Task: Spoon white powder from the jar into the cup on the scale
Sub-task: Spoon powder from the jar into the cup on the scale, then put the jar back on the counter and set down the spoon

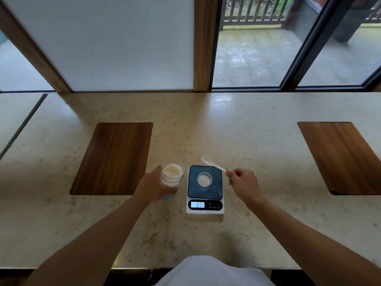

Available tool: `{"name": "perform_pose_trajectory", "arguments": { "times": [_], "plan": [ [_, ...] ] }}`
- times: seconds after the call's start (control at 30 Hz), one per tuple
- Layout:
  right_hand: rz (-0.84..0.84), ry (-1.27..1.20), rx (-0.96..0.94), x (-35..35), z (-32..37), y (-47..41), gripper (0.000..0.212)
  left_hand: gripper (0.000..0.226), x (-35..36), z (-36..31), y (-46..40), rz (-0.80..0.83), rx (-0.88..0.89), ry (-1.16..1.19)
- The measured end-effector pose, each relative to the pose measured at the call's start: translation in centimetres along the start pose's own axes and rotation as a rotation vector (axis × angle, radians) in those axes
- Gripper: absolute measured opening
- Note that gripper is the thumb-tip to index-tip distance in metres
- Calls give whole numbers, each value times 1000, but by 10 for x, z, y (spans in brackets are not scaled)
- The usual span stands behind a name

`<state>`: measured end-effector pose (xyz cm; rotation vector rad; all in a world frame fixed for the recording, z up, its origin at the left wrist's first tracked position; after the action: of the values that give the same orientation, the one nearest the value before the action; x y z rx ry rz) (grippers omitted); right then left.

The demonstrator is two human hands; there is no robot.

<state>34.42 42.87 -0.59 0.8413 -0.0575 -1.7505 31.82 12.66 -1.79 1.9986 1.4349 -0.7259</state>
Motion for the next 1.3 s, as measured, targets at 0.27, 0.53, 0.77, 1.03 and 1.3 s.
{"name": "perform_pose_trajectory", "arguments": {
  "times": [0.27, 0.53, 0.77, 1.03, 1.3],
  "plan": [
    [187, -339, 237, 29, 15, -4, 27, 85, -10, 4, -17, 18, 14, -20],
    [384, -616, 387, 63, 42, -9, 23, 81, -27, 7, -43, -5, 43, 19],
    [436, -625, 363, 81, 66, -32, 21, 87, -44, 16, -70, -37, 55, 58],
    [411, -587, 365, 102, 96, -69, 18, 86, -69, 31, -114, -53, 87, 43],
    [415, -549, 362, 142, 139, -118, 14, 93, -96, 48, -169, -186, 71, 49]
  ]
}}
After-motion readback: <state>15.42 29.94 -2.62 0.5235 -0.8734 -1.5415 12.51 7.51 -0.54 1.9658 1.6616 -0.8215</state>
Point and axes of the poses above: each hand's wrist, its own y-axis away from the middle knuckle, its own x-axis out of the palm, z = x × y, the point moved 5 cm from there along -y, towards the middle knuckle, and after that the axes turned 11 degrees about x, right-handed, at the moved point
